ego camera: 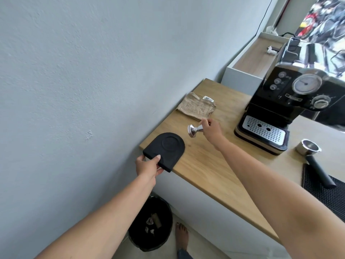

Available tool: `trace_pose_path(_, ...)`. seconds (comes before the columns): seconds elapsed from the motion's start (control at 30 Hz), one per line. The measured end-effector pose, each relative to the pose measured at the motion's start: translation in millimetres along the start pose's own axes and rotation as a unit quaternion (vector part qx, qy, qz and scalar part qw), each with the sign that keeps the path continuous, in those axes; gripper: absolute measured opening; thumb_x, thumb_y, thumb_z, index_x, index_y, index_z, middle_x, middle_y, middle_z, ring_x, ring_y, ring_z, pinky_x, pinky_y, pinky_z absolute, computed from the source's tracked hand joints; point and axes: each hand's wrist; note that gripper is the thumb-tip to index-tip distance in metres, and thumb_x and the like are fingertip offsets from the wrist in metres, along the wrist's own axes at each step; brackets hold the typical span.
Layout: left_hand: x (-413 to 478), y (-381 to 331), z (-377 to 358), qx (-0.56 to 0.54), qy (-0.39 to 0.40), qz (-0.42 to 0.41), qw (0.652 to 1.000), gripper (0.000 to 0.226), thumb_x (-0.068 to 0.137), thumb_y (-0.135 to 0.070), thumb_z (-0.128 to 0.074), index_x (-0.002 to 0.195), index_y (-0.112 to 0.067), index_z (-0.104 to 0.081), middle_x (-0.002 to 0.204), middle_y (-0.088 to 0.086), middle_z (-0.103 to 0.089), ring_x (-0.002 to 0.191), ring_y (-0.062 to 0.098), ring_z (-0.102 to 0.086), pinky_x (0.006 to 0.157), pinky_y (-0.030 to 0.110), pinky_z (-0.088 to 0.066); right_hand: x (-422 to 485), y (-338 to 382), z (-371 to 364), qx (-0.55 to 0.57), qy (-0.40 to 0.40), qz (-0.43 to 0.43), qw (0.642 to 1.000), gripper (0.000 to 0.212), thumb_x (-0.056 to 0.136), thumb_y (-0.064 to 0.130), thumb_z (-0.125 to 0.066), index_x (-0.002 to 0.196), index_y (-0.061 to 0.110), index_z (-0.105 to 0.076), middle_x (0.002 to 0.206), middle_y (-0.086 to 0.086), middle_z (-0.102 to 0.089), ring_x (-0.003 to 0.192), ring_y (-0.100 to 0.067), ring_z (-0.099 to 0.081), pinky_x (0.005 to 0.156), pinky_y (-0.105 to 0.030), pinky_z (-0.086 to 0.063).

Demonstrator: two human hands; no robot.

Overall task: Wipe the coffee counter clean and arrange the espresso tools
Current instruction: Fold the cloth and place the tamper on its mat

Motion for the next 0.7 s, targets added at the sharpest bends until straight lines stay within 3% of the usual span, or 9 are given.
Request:
trace_pose_path(0.13,-15.5,14.7,-6.2,0.005,-0.004,0.004,1.000,0.066,0.087,-0.001,-0.073,0.141,-0.019,-0.040,0.118,0.016,-0.065,0.093,0.030,-0.072,0.075,0.044,-0.062,-19.2,3.7,15.6,-0.091,-0.010,0.053,0.994,0.034,0.099,0.037,-0.038,0.091,0.013,-0.062,0.070,0.002,-0.057,0.057,-0.014,-0.045,0.053,-0.029,-0.031)
trace_pose_path(0.33,-36.1,24.4,-13.5,0.017,-0.012,0.005,1.000,0.063,0.087,-0.002,-0.073,0.138,-0.020,-0.042,0.120,0.014,-0.063,0.096,0.029,-0.070,0.067,0.037,-0.061,-39.8,7.6,6.5,-0.190,0.003,0.105,0.976,0.032,0.096,0.046,-0.043,0.092,0.019,-0.060,0.077,0.002,-0.066,0.066,-0.016,-0.058,0.059,-0.035,-0.046)
trace_pose_path(0.47,-41.8,24.6,-15.0,0.020,-0.017,0.003,1.000,0.064,0.087,-0.002,-0.073,0.138,-0.021,-0.041,0.120,0.014,-0.064,0.097,0.028,-0.070,0.063,0.034,-0.061,-51.9,10.2,-8.6,-0.223,0.019,0.142,0.964,0.034,0.097,0.047,-0.047,0.084,0.017,-0.057,0.069,0.004,-0.059,0.062,-0.015,-0.052,0.056,-0.031,-0.039)
trace_pose_path(0.6,-44.5,22.5,-17.8,0.024,-0.025,0.008,0.999,0.065,0.087,-0.003,-0.073,0.140,-0.021,-0.040,0.122,0.013,-0.064,0.094,0.028,-0.071,0.069,0.037,-0.062,-57.5,15.5,-25.2,-0.234,0.042,0.170,0.956,0.032,0.094,0.048,-0.047,0.093,0.019,-0.061,0.080,0.001,-0.064,0.078,-0.020,-0.059,0.066,-0.039,-0.050)
trace_pose_path(0.7,-47.4,19.8,-18.9,0.025,-0.028,0.012,0.999,0.065,0.088,-0.002,-0.072,0.140,-0.020,-0.039,0.122,0.013,-0.064,0.083,0.024,-0.071,0.060,0.034,-0.060,-59.2,19.9,-32.9,-0.257,0.047,0.187,0.947,0.034,0.093,0.050,-0.047,0.095,0.019,-0.062,0.083,0.000,-0.065,0.082,-0.021,-0.060,0.070,-0.041,-0.053)
Point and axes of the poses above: each hand's wrist, its own x-axis towards the middle knuckle, its own z-axis out of the back of the hand, y = z × x
